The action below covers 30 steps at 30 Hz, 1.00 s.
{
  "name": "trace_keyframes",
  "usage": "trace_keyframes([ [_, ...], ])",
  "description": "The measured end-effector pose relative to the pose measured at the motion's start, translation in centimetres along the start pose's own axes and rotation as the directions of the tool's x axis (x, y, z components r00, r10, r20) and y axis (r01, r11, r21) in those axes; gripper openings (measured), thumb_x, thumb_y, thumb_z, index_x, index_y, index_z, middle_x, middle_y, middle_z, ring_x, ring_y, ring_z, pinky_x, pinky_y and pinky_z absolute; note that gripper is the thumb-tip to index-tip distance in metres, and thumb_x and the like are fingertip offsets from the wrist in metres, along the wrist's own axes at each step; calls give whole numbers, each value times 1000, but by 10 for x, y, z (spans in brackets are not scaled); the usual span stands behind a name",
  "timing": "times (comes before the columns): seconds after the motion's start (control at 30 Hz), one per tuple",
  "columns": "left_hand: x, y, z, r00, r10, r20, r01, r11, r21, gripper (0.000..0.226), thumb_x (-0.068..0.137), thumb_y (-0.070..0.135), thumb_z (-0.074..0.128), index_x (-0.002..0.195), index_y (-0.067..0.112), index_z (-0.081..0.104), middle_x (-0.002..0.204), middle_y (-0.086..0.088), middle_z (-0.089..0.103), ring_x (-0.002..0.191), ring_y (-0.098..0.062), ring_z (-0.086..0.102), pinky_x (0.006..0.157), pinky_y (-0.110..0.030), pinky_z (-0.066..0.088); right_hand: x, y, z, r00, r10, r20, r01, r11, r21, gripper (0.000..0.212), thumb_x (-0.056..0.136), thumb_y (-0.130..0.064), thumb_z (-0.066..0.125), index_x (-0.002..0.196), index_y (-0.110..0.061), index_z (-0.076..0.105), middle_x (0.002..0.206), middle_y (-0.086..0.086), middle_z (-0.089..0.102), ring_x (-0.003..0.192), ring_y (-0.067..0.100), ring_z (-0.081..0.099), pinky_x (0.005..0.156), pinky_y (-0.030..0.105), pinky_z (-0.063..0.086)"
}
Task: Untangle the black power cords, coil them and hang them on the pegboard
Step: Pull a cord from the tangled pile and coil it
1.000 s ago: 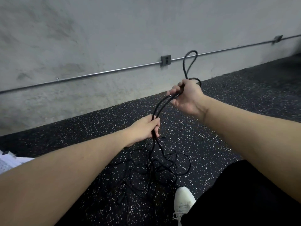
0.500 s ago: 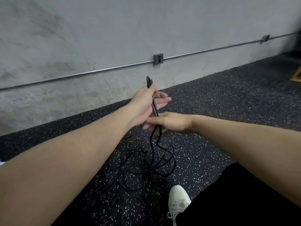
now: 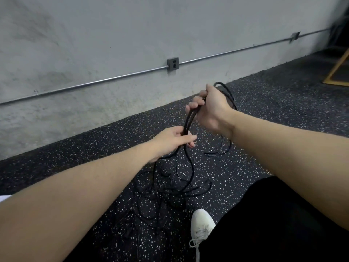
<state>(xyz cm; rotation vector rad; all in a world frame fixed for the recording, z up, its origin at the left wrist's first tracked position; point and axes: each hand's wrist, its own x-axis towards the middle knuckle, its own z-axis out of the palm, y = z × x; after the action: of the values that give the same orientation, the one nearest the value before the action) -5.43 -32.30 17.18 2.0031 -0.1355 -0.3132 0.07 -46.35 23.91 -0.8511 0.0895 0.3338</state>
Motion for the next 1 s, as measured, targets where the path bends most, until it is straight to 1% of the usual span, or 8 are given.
trace_keyframes([
  [0.1, 2, -8, 11, 992, -65, 111, 48, 988, 147, 16, 106, 36, 53, 110, 22, 61, 103, 10, 79, 94, -10, 72, 86, -21, 46, 2, -12, -14, 997, -47, -57, 51, 996, 70, 39, 111, -40, 26, 79, -20, 36, 52, -5, 27, 40, 14, 32, 50, 28, 47],
  [0.17, 2, -11, 16, 985, -98, 142, 49, 948, 315, 26, 108, 41, 45, 113, 22, 61, 100, 13, 78, 65, -7, 61, 68, -19, 43, 3, -21, -23, 989, -98, -107, 106, 992, 71, 38, 111, -40, 26, 81, -19, 37, 51, -4, 29, 42, 14, 34, 52, 31, 51],
  [0.27, 5, -7, 19, 996, -78, 46, 54, 918, 393, 30, 111, 38, 37, 112, 19, 60, 94, 5, 77, 54, 6, 60, 57, -12, 41, 3, -31, -39, 973, -135, -186, 137, 991, -7, 41, 111, -44, 25, 89, -14, 42, 58, 4, 53, 59, 21, 55, 73, 45, 61],
  [0.33, 10, -2, 19, 998, -49, -25, 54, 949, 311, 23, 112, 35, 35, 108, 21, 53, 83, 0, 73, 69, -5, 72, 68, -18, 48, 1, -34, -54, 982, -94, -165, 58, 975, -214, 59, 107, -57, 21, 113, -8, 54, 99, 15, 74, 101, 30, 67, 88, 52, 55],
  [0.47, 22, 17, 19, 994, 24, -108, 13, 943, 332, 20, 111, 34, 39, 106, 21, 53, 76, 3, 55, 55, -10, 51, 51, -24, 44, -7, -25, -70, 982, 186, -33, -160, 722, -673, 93, 93, -79, 26, 156, -10, 32, 153, 10, 45, 143, 31, 42, 115, 56, 36],
  [0.6, 33, 32, 29, 995, 65, -81, -29, 923, 384, 16, 109, 30, 44, 119, 22, 54, 80, 4, 59, 59, -12, 50, 54, -29, 40, -9, -7, -67, 958, 286, -5, -176, 574, -800, 67, 96, -63, 51, 139, -11, 55, 135, 9, 63, 125, 27, 59, 109, 58, 44],
  [0.73, 37, 41, 29, 994, 91, -56, -66, 934, 351, 21, 108, 24, 47, 128, 29, 51, 81, 3, 64, 61, -14, 55, 55, -27, 45, -8, -5, -61, 995, 91, -51, -100, 676, -730, 25, 106, -30, 50, 97, -14, 67, 99, 4, 76, 92, 19, 69, 102, 51, 47],
  [1.0, 36, -8, 19, 982, -75, 175, -17, 879, 477, 16, 101, 32, 61, 99, 21, 72, 94, 12, 78, 101, -15, 70, 86, -30, 44, -3, -33, -58, 971, -164, -174, 104, 945, -311, 22, 110, -12, 30, 115, -1, 48, 73, 13, 75, 85, 33, 76, 89, 51, 59],
])
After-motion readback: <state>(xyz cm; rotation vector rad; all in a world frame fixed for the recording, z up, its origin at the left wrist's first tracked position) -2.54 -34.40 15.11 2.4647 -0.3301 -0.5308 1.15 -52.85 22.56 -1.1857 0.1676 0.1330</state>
